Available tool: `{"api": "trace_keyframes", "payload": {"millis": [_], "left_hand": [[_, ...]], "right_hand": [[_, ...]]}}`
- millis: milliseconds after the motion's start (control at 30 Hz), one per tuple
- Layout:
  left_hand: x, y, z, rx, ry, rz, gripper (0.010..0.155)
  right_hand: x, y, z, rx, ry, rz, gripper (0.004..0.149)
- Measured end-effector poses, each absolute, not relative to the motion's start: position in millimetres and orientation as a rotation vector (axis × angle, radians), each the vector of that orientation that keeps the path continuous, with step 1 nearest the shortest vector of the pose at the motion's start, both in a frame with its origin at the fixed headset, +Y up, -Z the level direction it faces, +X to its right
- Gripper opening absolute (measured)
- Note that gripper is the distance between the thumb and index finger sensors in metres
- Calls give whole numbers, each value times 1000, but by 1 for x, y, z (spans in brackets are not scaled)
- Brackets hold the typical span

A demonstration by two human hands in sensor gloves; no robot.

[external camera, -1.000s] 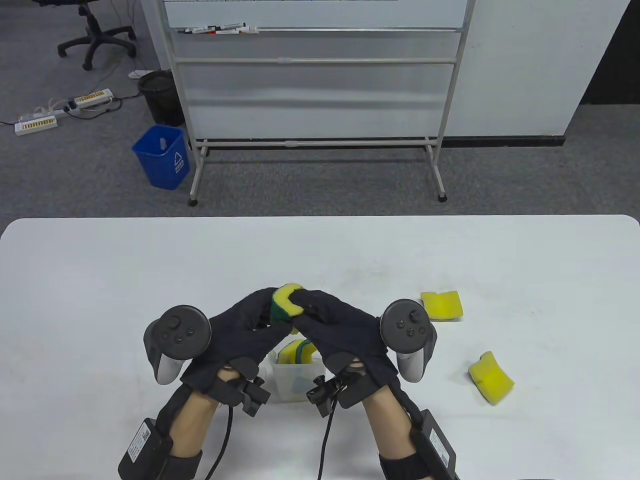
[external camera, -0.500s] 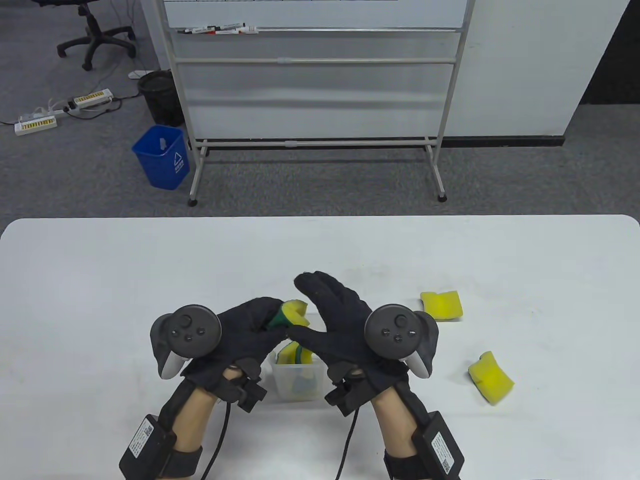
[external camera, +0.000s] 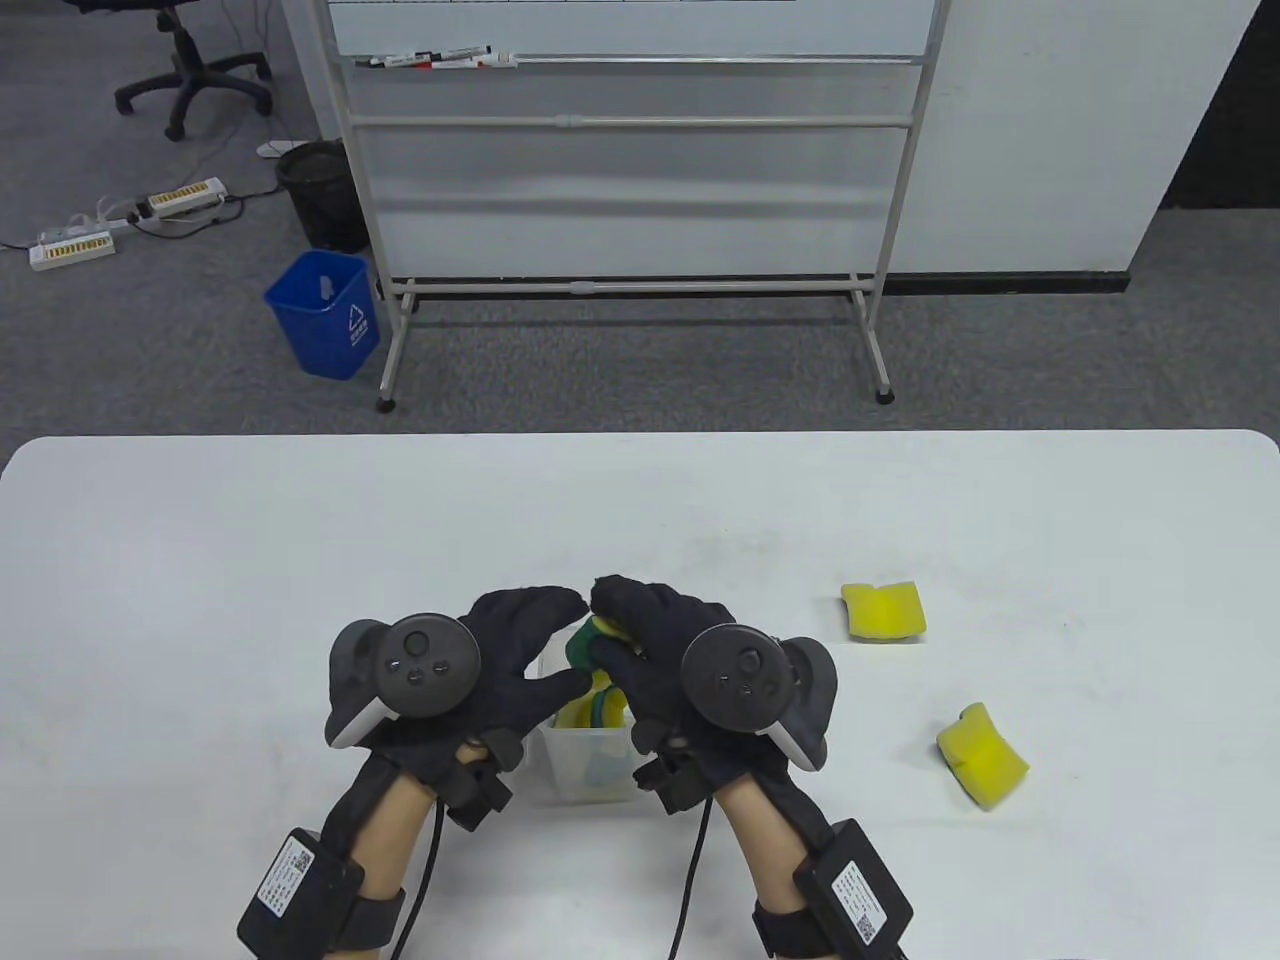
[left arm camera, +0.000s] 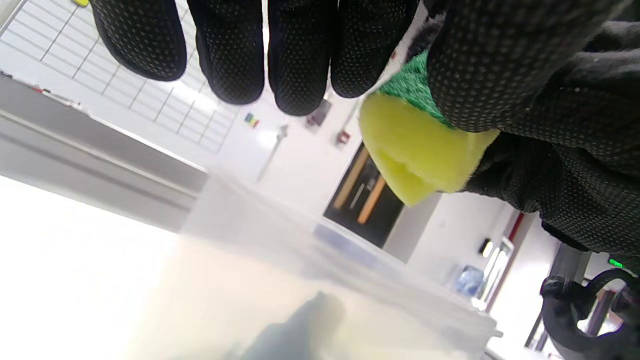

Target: Squeeze sponges into plastic airtight container

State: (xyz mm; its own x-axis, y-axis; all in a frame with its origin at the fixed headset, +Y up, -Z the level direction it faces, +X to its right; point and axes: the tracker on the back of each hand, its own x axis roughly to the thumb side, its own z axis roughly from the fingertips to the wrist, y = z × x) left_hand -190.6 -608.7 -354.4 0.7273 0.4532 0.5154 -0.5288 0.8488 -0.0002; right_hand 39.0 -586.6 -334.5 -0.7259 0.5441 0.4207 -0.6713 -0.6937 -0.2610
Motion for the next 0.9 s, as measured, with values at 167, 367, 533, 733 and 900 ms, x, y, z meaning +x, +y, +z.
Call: {"api": "trace_keyframes", "payload": {"millis": [167,367,533,733,900], "left_hand": [[-195,-621,-364,-119,-563,508,93],[-189,-634,-370,-185,-559,439,98],[-189,-638,-372,-214,-555,444,96],[-189,-638,-372,-227,-549,451,96],[-189,-638,-372,-231,-548,464,96]], "right_hand": [[35,-588,-335,409,-555,2473,54],[21,-595,-334,457,-601,2612,51],[12,-600,-334,499,-630,2694,50],[-2,-610,-334,569,-669,2815,45],[-12,-623,-341,607,-522,2953,42]]}}
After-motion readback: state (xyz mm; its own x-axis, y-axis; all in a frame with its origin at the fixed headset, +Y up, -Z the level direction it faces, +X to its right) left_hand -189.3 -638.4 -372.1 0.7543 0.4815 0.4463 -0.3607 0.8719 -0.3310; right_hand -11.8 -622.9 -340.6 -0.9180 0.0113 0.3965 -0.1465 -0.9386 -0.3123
